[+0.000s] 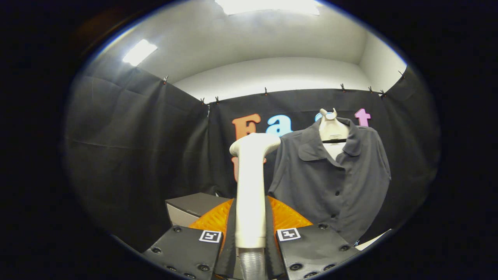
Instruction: Iron the clothes twice with a garment steamer, once on the left side and once on the right side.
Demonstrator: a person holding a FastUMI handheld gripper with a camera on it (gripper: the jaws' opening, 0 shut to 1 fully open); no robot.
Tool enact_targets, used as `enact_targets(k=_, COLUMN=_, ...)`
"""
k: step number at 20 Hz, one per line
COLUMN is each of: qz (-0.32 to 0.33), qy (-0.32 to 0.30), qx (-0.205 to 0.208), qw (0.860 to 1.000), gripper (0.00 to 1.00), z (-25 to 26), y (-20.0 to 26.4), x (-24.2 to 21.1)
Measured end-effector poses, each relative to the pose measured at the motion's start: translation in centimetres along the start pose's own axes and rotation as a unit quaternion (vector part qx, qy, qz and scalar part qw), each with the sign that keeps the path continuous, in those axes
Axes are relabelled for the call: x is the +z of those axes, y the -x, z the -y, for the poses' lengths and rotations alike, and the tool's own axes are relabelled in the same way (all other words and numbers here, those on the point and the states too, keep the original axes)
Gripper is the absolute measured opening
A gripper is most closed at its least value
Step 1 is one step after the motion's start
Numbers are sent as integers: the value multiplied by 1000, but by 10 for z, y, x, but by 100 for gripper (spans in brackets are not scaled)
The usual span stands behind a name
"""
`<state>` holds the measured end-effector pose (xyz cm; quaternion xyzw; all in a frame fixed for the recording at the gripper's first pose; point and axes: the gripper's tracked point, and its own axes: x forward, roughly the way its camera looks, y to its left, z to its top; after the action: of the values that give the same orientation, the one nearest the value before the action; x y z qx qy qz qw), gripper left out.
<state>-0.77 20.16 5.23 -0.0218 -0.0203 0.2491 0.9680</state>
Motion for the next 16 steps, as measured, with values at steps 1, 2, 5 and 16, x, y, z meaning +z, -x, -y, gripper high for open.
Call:
enact_targets(k=1, qz=3, qy=1, qx=-13, qw=1000, gripper=38, z=12, y=3, x=-1)
enact_targets(k=2, qz=4, qy=2, qx=-25, qw=1000, gripper=38, z=23, y=6, x=-4)
enact_targets(k=5, qz=0, qy=-2, qx=-55, qw=998, gripper=38, z=52, y=6, x=-21)
enact_targets(k=16, qz=-31, qy=-18, qx=-95, qw=995, gripper=38, z=97, y=-14, x=-89)
